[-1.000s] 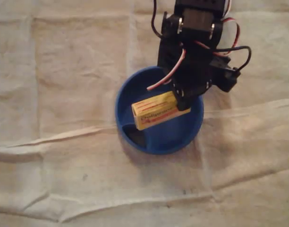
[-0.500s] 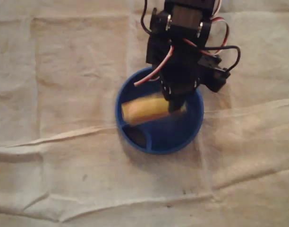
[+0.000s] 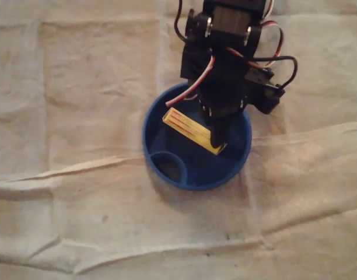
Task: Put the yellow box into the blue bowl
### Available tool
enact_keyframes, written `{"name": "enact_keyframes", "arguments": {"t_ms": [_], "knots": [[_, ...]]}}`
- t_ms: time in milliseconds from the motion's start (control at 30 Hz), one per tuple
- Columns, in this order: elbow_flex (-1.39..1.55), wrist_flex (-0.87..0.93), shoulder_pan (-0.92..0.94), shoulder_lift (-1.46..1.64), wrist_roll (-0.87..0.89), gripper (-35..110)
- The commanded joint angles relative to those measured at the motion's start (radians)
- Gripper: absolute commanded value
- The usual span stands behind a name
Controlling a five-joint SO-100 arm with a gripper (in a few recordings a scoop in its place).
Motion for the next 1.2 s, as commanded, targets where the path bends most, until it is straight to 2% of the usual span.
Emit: {"name": "enact_keyframes", "arguments": {"t_ms": [0, 133, 367, 700, 1167], "knots": [[-0.072, 0.011, 0.017, 0.080, -0.005, 7], [-0.067, 0.011, 0.017, 0.092, -0.005, -1], [-0.058, 0.017, 0.018, 0.135, -0.003, 0], [-0.060, 0.178, 0.005, 0.413, 0.006, 0], [-0.060, 0.304, 0.002, 0.747, 0.006, 0]]}}
